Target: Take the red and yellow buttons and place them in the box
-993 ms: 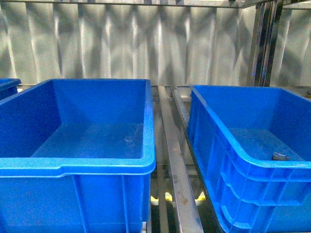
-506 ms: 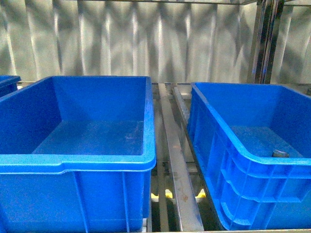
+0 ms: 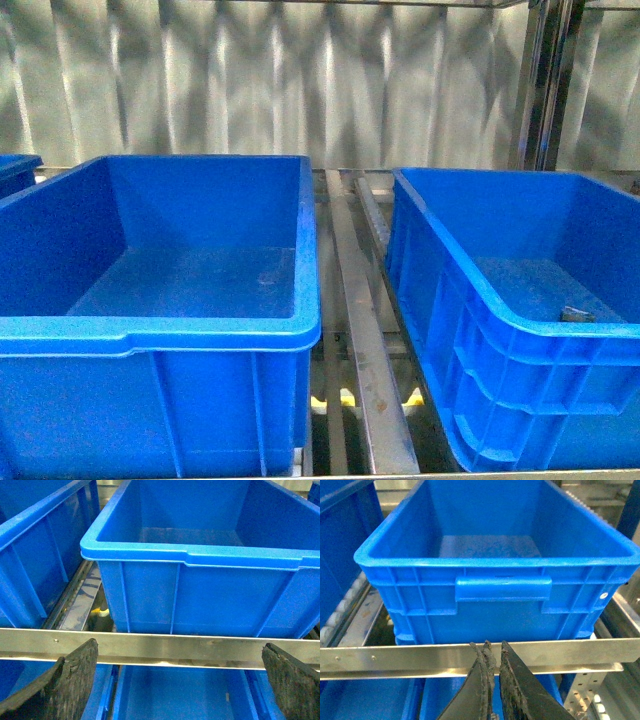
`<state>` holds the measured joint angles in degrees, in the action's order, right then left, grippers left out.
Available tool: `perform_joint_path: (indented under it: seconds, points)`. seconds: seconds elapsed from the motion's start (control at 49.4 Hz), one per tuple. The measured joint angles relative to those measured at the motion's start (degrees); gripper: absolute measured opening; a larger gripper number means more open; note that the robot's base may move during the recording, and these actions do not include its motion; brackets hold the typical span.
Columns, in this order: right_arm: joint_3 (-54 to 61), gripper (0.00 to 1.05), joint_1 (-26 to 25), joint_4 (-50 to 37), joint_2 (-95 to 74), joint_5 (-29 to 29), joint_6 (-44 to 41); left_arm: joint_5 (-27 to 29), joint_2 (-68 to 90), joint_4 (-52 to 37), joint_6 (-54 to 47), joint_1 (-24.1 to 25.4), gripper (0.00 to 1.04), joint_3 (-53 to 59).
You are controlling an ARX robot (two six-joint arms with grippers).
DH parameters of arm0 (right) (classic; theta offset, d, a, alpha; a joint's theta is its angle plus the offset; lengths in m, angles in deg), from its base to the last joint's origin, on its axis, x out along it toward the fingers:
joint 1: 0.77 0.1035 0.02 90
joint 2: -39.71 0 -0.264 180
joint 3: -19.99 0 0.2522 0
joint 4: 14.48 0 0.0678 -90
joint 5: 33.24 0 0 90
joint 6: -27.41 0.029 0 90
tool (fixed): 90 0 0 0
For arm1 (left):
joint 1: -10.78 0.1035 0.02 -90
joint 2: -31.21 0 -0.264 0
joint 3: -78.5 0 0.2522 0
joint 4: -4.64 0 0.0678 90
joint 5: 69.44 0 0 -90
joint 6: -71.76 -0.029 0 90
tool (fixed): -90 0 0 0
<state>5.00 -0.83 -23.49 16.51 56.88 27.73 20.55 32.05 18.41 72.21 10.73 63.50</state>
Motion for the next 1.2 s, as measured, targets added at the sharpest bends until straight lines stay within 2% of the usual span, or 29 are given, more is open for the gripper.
perform_joint_path:
  seconds: [0.669, 0.729, 0.79, 1.134, 1.195]
  points:
    - [0.0, 0.06, 0.0, 12.9, 13.4, -0.1, 0.0, 0.0, 0.0, 0.0, 0.0, 0.0, 0.97, 0.0]
    - [0.0, 0.06, 0.0, 19.8, 18.4, -0.3, 0.0, 0.0, 0.0, 0.0, 0.0, 0.0, 0.97, 0.0]
    - [0.0, 0.06, 0.0, 22.3, 21.7, -0.1, 0.0, 0.0, 0.0, 0.0, 0.0, 0.0, 0.97, 0.0]
    - [0.0, 0.06, 0.0, 22.7, 22.9, -0.1, 0.0, 0.0, 0.0, 0.0, 0.0, 0.0, 0.97, 0.0]
    - [0.0, 0.12, 0.0, 22.7, 22.9, -0.1, -0.1, 0.0, 0.0, 0.0, 0.0, 0.0, 0.97, 0.0]
